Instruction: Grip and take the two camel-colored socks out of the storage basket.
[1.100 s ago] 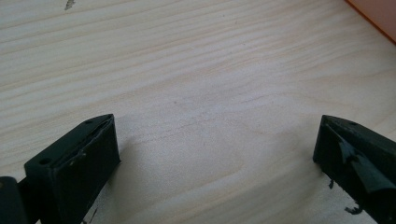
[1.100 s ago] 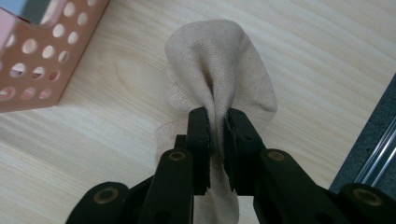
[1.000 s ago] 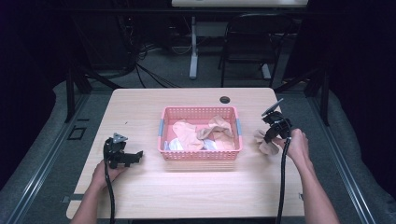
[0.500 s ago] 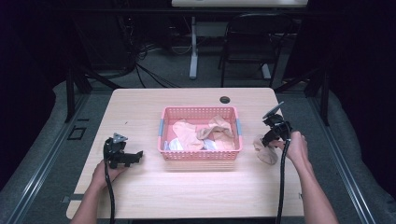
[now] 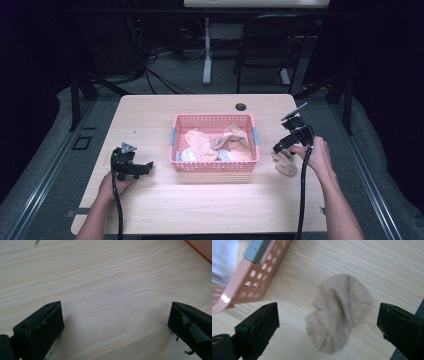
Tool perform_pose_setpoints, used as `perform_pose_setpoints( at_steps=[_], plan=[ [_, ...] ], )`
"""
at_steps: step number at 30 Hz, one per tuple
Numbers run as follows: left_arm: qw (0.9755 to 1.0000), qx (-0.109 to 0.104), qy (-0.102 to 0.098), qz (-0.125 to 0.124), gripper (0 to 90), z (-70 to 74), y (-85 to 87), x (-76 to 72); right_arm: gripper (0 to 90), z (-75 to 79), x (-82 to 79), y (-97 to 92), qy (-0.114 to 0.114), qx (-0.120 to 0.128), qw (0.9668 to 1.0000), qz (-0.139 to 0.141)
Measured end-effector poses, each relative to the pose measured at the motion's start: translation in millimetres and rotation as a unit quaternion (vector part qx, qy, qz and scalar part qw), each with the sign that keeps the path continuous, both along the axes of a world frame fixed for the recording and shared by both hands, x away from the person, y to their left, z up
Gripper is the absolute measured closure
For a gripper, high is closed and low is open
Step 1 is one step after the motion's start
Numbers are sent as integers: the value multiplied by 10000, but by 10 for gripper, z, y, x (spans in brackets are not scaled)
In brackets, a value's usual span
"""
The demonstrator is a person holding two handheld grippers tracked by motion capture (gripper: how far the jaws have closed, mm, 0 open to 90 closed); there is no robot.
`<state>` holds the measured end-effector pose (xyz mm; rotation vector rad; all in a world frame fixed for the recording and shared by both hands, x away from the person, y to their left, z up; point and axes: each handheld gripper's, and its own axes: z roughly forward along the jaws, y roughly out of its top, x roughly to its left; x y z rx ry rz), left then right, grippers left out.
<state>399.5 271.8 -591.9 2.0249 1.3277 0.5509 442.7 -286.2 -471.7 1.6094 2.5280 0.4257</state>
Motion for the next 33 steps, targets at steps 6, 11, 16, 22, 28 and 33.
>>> perform_pose_setpoints(
  at_steps=[6,11,16,22,28,33],
  plan=[
    [10000,0,0,0,0,0,0,0,0,109,-33,52,-65,8,9999,90],
    [10000,0,0,1,0,0,0,0,0,172,-52,93,-111,73,9997,183],
    [10000,1,0,1,0,0,0,0,0,247,-78,124,-174,145,9995,228],
    [10000,0,0,0,0,0,0,0,2,365,-116,135,-218,168,9991,318],
    [10000,1,0,0,0,0,0,0,3,486,-132,209,-335,174,9984,421],
    [10000,1,0,1,0,0,0,0,18,610,-106,337,-408,119,9977,520]
  ],
)
